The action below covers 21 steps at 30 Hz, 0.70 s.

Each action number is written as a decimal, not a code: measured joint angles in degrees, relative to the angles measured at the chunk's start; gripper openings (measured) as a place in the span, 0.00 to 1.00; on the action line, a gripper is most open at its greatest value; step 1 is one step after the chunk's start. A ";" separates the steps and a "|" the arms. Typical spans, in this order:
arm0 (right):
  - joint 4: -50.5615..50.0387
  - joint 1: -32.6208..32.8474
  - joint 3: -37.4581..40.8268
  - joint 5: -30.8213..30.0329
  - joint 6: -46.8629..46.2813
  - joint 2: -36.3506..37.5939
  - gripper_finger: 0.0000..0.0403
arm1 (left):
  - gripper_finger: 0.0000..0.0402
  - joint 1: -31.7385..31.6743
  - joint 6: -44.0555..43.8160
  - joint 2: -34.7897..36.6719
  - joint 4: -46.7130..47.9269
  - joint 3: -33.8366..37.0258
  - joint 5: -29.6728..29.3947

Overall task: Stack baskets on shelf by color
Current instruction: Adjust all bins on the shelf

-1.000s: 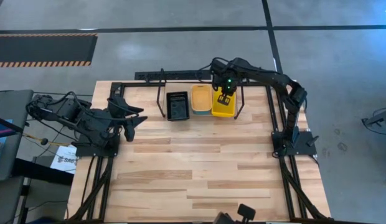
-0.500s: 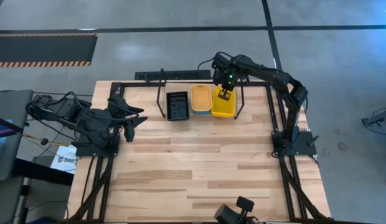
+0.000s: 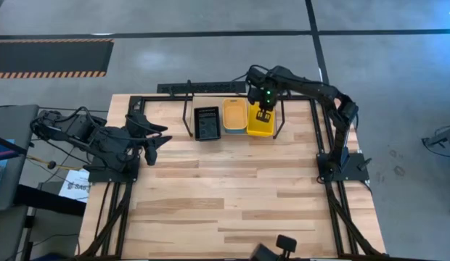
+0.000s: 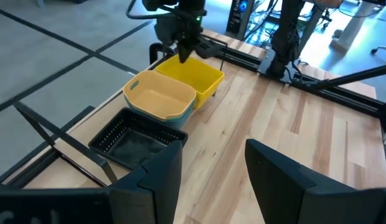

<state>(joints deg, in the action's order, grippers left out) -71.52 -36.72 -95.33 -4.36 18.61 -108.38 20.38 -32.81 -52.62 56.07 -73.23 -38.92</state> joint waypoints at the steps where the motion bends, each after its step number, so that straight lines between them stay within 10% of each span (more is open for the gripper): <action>1: 1.17 -0.15 0.00 -0.08 0.70 0.00 0.00 | 0.41 0.02 0.13 0.00 0.00 0.00 -0.23; 21: 3.77 -1.80 0.36 2.92 1.38 -0.67 0.00 | 0.41 0.00 -0.73 0.02 0.00 0.00 -0.41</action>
<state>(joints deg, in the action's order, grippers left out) -67.76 -38.52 -94.97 -1.44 19.99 -109.05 20.38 -33.54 -52.60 56.07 -73.23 -39.33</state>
